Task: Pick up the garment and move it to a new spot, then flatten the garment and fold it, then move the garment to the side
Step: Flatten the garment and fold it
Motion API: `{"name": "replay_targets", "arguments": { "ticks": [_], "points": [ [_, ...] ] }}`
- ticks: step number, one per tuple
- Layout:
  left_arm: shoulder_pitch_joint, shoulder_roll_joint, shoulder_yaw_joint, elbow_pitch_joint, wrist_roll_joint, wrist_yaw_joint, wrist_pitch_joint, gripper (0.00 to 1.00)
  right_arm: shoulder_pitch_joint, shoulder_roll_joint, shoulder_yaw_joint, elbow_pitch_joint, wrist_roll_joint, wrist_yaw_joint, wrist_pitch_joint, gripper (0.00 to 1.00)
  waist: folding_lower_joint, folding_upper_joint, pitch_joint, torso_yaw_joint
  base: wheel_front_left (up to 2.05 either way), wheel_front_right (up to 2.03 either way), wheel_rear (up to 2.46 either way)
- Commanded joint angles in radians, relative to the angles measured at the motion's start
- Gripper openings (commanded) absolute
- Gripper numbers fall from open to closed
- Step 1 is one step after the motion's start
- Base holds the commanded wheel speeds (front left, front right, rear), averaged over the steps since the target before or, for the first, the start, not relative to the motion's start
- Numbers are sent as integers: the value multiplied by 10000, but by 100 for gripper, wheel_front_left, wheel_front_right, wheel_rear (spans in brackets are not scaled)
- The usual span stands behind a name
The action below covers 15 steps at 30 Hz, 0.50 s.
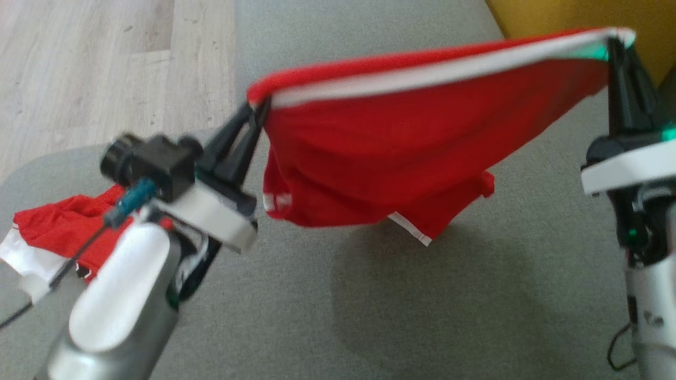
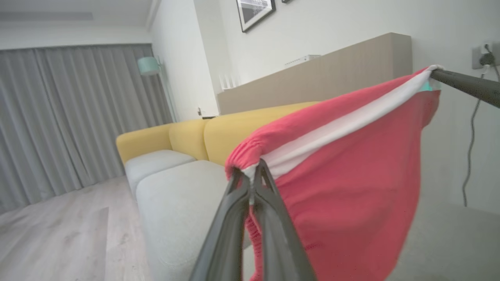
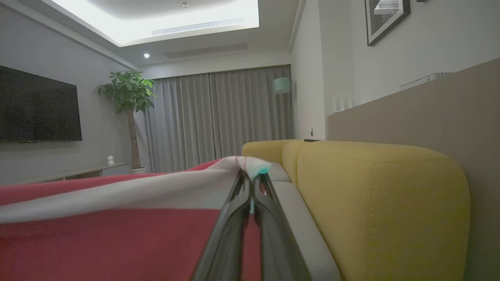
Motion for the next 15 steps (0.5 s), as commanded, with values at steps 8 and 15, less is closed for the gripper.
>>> {"name": "replay_targets", "arguments": {
  "ticks": [8,15],
  "points": [
    [-217,713,462,-1165,-401,58,670,0,-194,157,-294,-903,124,-7,543,0,0,-1,501,-11,0,0,0],
    [-2291,516,293,273,-790,-371,755,0,-2132,311,-325,416,252,-7,1124,0,0,-1,1825,-57,0,0,0]
  ]
}}
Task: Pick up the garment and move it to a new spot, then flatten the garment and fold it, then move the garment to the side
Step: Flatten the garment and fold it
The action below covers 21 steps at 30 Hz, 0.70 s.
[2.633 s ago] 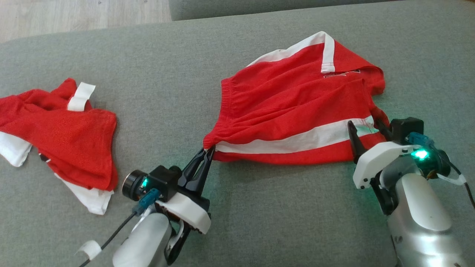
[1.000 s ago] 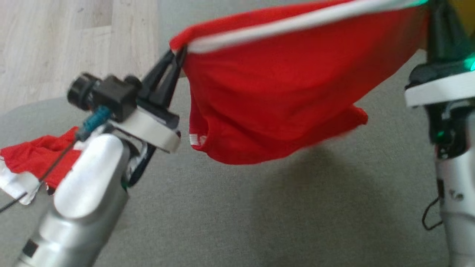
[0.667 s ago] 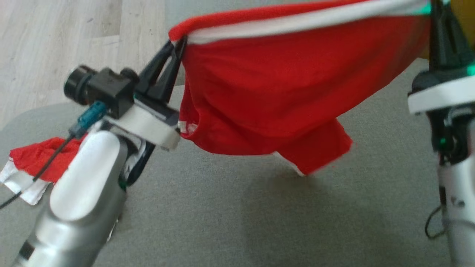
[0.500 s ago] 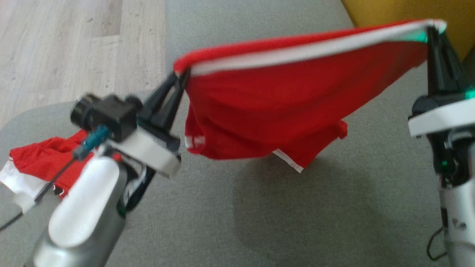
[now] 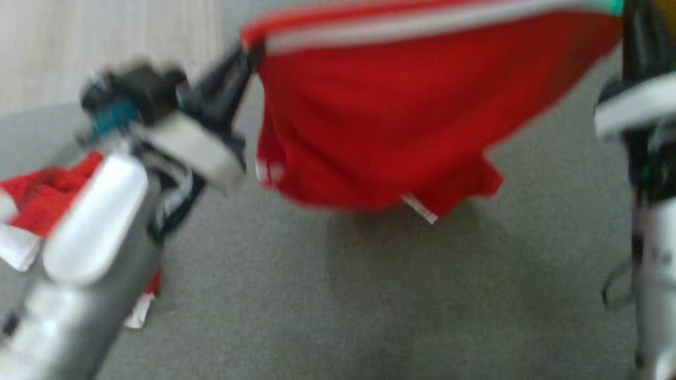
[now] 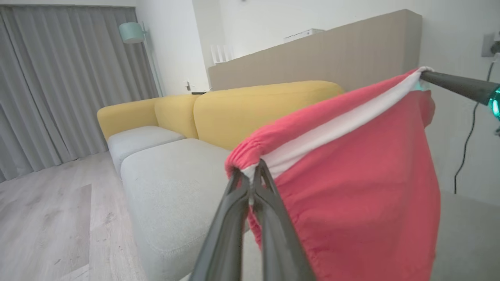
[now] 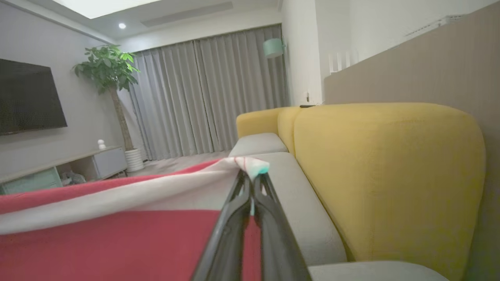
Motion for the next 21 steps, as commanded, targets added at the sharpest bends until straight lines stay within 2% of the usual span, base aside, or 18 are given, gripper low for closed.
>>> {"name": "replay_targets", "arguments": {
  "ticks": [1,5,12,16,21],
  "points": [
    [-778,258,492,-163,-69,-26,18,0,-741,39,87,-264,78,-7,52,0,-1,0,641,-41,0,0,0],
    [-2753,412,229,1254,-100,-115,-152,0,-2859,-57,164,1159,-65,-7,-122,0,-1,0,1675,-143,0,0,0],
    [-6075,483,-381,3546,90,-131,-1605,0,-6365,123,24,3929,-569,-7,-2006,0,-1,0,2878,-411,0,0,0],
    [-6820,453,-1341,4391,29,-132,-2613,0,-7091,353,179,5330,-779,-7,-2937,0,-1,0,3112,-510,0,0,0],
    [-6557,418,-2774,4998,-534,-133,-3423,0,-6753,211,981,6623,-683,-7,-3307,0,-1,0,3271,-509,0,0,0]
  ]
}}
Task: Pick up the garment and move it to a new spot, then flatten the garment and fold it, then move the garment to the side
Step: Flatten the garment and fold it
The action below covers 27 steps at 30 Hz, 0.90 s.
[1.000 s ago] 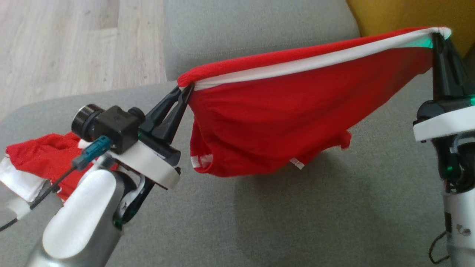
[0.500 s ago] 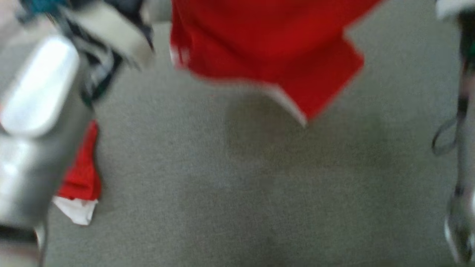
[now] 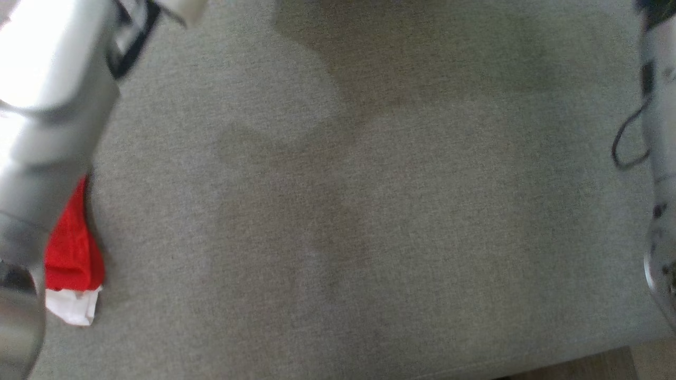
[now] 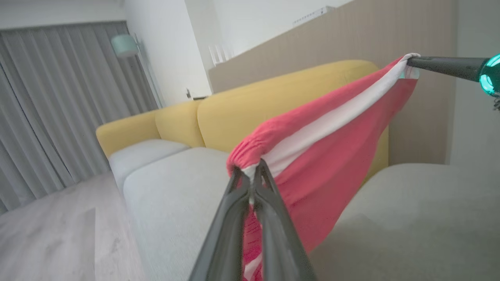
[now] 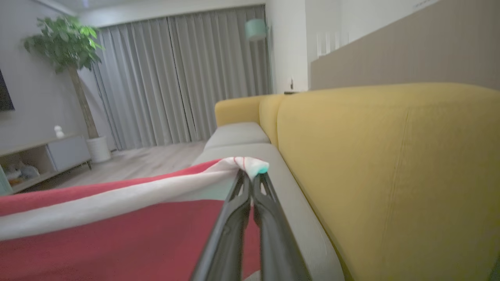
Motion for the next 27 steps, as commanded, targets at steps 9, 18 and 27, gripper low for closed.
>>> {"name": "replay_targets", "arguments": {
  "ticks": [9,18,27],
  "points": [
    [1933,833,-2101,-651,-607,22,-492,0,2031,-1158,2999,938,985,-7,1410,0,-4,0,-526,151,0,0,0],
    [4570,709,-2537,-1663,-715,22,-499,0,4320,-2789,5283,-439,3269,-7,3682,0,-4,0,-1598,159,0,0,0],
    [6010,404,-2841,-1863,-215,341,-500,0,5804,-4033,6107,-1905,4346,-7,4519,0,-4,0,-2676,39,0,0,0]
  ]
}}
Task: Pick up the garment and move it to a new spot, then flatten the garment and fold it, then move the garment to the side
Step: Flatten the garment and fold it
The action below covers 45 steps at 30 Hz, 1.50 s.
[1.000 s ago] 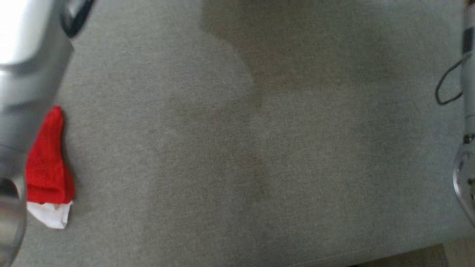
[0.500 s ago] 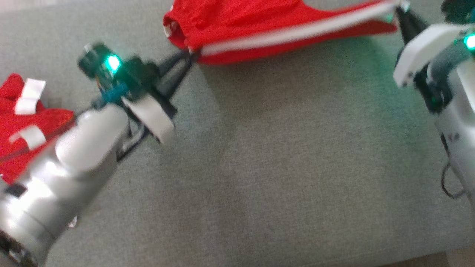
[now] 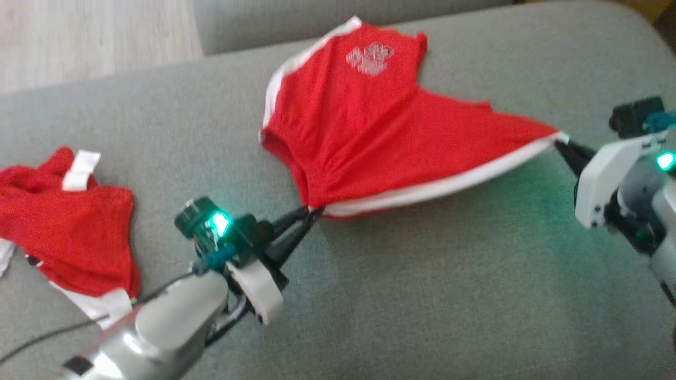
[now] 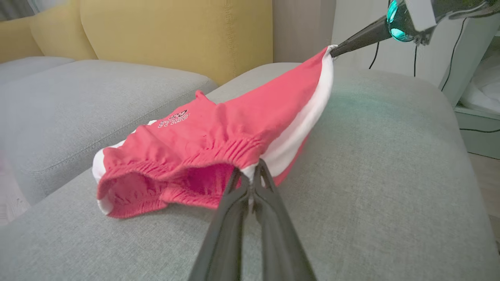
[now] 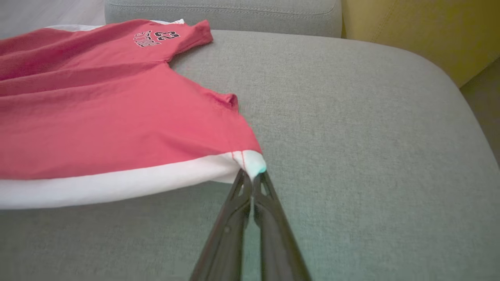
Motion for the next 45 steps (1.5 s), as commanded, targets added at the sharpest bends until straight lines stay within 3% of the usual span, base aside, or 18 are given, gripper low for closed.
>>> {"name": "replay_targets", "arguments": {
  "ticks": [1,5,9,15,20,29,37,45],
  "points": [
    [-157,151,357,-250,79,81,-92,0,185,-313,64,-289,79,-7,16,0,2,-1,-365,-66,0,0,0],
    [1043,134,526,-792,-89,498,-92,0,1272,-706,27,-898,539,-7,353,0,2,-1,-1354,-300,0,0,0],
    [1911,116,635,-1410,-187,812,-93,0,2198,-1057,-303,-1627,903,-7,452,0,2,-1,-1673,-406,0,0,0],
    [2443,24,664,-2102,-272,1198,-93,0,3171,-1356,-1235,-2648,729,-7,294,0,2,-1,-1712,-350,0,0,0],
    [2257,36,959,-2181,-377,1448,-84,0,3222,-1076,-2221,-3097,26,-7,113,0,2,-1,-1408,-85,0,0,0],
    [1061,-226,1574,-2044,-531,1455,30,0,1784,56,-3606,-3307,-1471,-7,-8,0,2,-1,90,676,0,0,0],
    [-68,-678,1836,-1323,-479,1337,90,0,-581,660,-3284,-2231,-2160,-7,-14,0,2,-1,1212,1395,0,0,0],
    [-819,-1136,2026,-740,-358,1200,3,0,-2228,776,-2501,-864,-2621,-7,-377,0,2,-1,2047,2067,0,0,0]
  ]
}}
